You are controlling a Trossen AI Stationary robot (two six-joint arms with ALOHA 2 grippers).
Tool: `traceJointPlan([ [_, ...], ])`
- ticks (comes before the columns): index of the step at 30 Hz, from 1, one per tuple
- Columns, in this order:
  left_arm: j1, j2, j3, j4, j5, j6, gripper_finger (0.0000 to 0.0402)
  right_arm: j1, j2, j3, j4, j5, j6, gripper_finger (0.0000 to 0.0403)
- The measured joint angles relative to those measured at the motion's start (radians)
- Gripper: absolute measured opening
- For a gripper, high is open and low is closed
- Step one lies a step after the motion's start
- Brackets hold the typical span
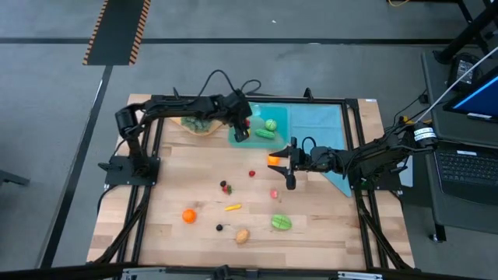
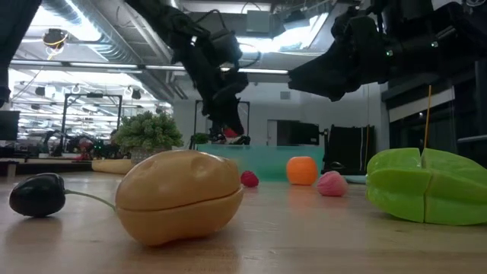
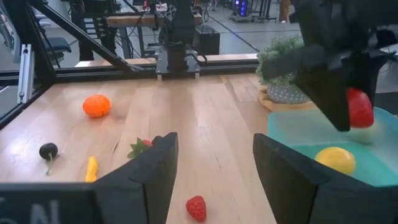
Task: Pick and placing Produce into tupperware
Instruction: Put the left strawberry into the blue bin
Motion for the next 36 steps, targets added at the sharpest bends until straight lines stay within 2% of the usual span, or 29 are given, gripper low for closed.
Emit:
traceJointPlan([
  [20, 0.0, 0.135, 0.004, 0.059, 0.087, 0.003, 0.0187, 0.0, 0.0, 0.0, -0.009, 0.0, 0.0, 0.0211],
  [36, 0.0, 0.127, -0.001, 0.064, 0.071, -0.028, 0.0195, 0.0, 0.0, 0.0, -0.02, 0.0, -0.001, 0.0211],
])
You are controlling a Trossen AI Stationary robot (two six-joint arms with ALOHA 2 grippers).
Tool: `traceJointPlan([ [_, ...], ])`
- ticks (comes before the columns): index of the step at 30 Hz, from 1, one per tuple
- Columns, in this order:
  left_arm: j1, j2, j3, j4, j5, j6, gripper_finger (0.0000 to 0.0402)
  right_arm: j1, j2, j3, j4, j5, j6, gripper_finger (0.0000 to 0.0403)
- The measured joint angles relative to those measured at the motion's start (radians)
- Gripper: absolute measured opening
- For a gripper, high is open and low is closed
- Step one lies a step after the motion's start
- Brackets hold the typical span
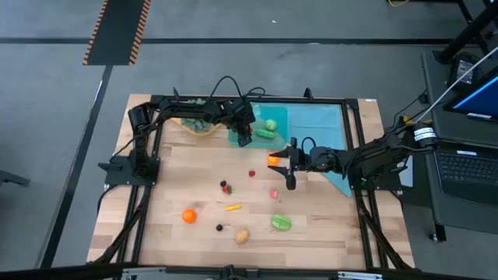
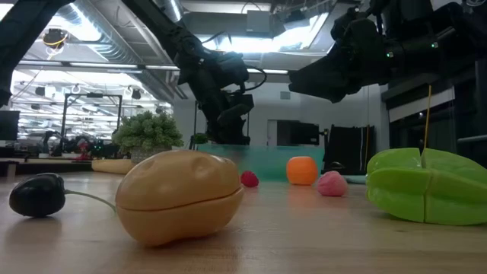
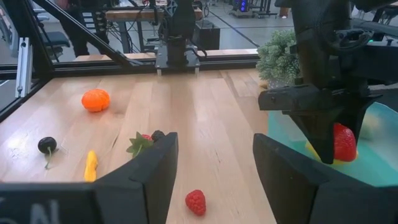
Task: Pick and placing Produce into tupperware
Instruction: Put the left strawberry into the blue bin, then put the star fruit into the blue bin
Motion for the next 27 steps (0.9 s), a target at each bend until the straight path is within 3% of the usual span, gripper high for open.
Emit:
traceJointPlan([
  [9, 0.0, 0.0, 0.0, -0.019, 0.0, -0.018, 0.0254, 0.0, 0.0, 0.0, 0.0, 0.0, 0.0, 0.0211],
  [16, -0.007, -0.035, 0.0, -0.024, 0.0, 0.009, 0.0262, 0.0, 0.0, 0.0, -0.001, 0.0, -0.001, 0.0211],
  [23, -0.054, -0.199, -0.005, -0.043, -0.001, 0.064, 0.026, 0.0, 0.0, 0.0, -0.001, 0.0, 0.0, 0.0211],
  [27, -0.111, -0.336, -0.042, -0.039, -0.058, 0.089, 0.0263, 0.0, 0.0, 0.0, -0.001, 0.0, 0.0, 0.0211],
])
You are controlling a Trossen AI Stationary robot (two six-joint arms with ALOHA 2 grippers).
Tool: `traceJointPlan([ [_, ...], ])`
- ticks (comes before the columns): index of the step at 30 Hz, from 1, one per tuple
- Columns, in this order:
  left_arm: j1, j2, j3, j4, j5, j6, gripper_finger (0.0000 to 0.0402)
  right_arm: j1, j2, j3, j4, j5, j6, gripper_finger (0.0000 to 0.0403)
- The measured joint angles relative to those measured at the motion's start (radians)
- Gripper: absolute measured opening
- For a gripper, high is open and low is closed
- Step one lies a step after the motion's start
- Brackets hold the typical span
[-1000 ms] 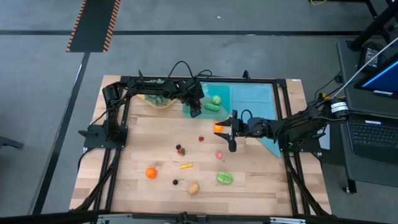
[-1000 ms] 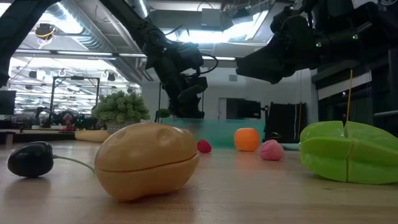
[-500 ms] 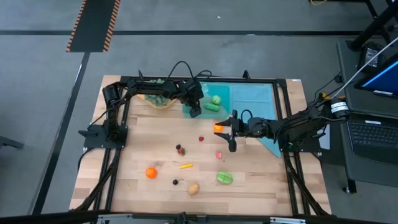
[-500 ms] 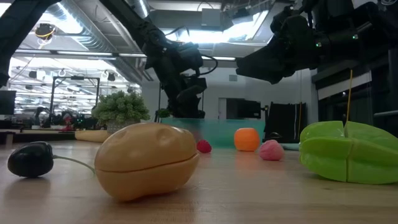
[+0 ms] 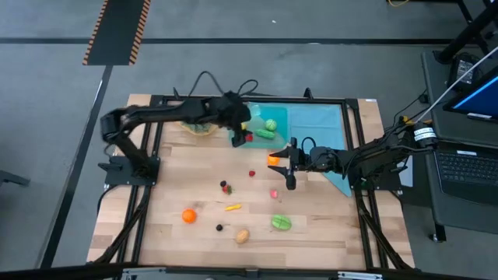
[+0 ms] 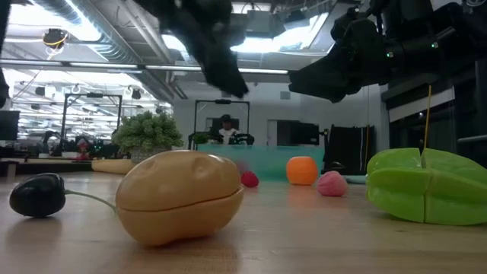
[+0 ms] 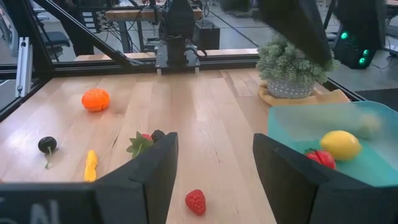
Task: Pick and placing Produce into tupperware
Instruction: Put the star fruit into the blue bin
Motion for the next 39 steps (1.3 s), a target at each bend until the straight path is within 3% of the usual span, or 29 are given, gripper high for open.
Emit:
traceJointPlan([
  [4, -0.065, -0.153, -0.109, 0.029, -0.086, -0.017, 0.0259, 0.0, 0.0, 0.0, 0.0, 0.0, -0.002, 0.0211],
  [15, -0.304, -0.575, -0.582, 0.318, -0.098, -0.11, 0.0259, 0.0, 0.0, 0.0, 0.0, 0.0, 0.0, 0.0211],
  [26, -0.471, -0.812, -0.92, 0.578, -0.112, -0.113, 0.0259, 0.0, 0.0, 0.0, 0.0, 0.0, 0.0, 0.0211],
  [31, -0.479, -0.897, -1.007, 0.629, -0.12, -0.11, 0.0253, 0.0, 0.0, 0.0, 0.0, 0.0, 0.027, 0.0211],
  [39, -0.479, -1.025, -1.044, 0.595, -0.121, -0.081, 0.0254, 0.0, 0.0, 0.0, 0.0, 0.0, 0.022, 0.0211],
])
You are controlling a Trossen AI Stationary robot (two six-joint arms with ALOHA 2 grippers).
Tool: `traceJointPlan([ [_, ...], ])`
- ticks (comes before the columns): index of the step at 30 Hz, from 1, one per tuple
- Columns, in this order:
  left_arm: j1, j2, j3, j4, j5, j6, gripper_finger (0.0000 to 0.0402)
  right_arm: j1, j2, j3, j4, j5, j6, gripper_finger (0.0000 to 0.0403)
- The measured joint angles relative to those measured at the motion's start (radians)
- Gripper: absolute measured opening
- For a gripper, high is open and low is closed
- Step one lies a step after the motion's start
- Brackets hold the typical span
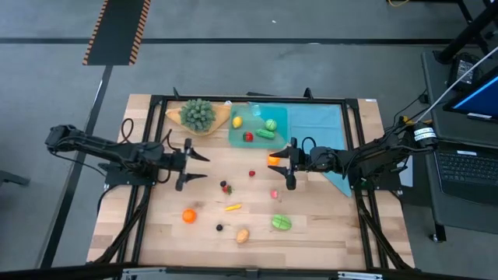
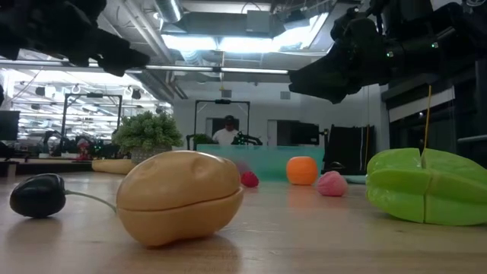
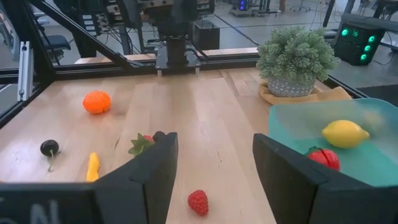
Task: Pick and placing Produce into tupperware
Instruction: Put the star fruit into the blue bin
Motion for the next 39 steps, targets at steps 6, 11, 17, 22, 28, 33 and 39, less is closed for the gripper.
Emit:
traceJointPlan([
  [6, 0.0, -0.015, -0.036, 0.003, 0.08, -0.004, 0.0245, 0.004, -0.005, 0.0, 0.0, 0.0, -0.051, 0.0211],
  [11, 0.015, -0.031, -0.045, 0.008, 0.073, -0.004, 0.0237, 0.004, -0.047, 0.0, -0.018, -0.001, -0.081, 0.0211],
  [17, 0.026, -0.045, -0.045, 0.005, 0.072, 0.004, 0.0227, -0.015, -0.23, 0.0, -0.323, 0.004, -0.035, 0.0211],
  [22, 0.026, -0.045, -0.045, -0.001, 0.072, 0.003, 0.0223, 0.016, -0.393, 0.023, -0.652, 0.002, 0.079, 0.0211],
  [28, 0.026, -0.045, -0.045, -0.001, 0.072, 0.002, 0.0227, 0.132, -0.418, 0.169, -1.027, 0.11, 0.185, 0.0211],
  [33, 0.026, -0.045, -0.045, -0.002, 0.072, 0.001, 0.0223, 0.253, -0.341, 0.322, -1.259, 0.258, 0.299, 0.0211],
  [39, 0.026, -0.045, -0.045, -0.002, 0.072, -0.001, 0.0227, 0.37, -0.172, 0.462, -1.43, 0.288, 0.466, 0.0211],
])
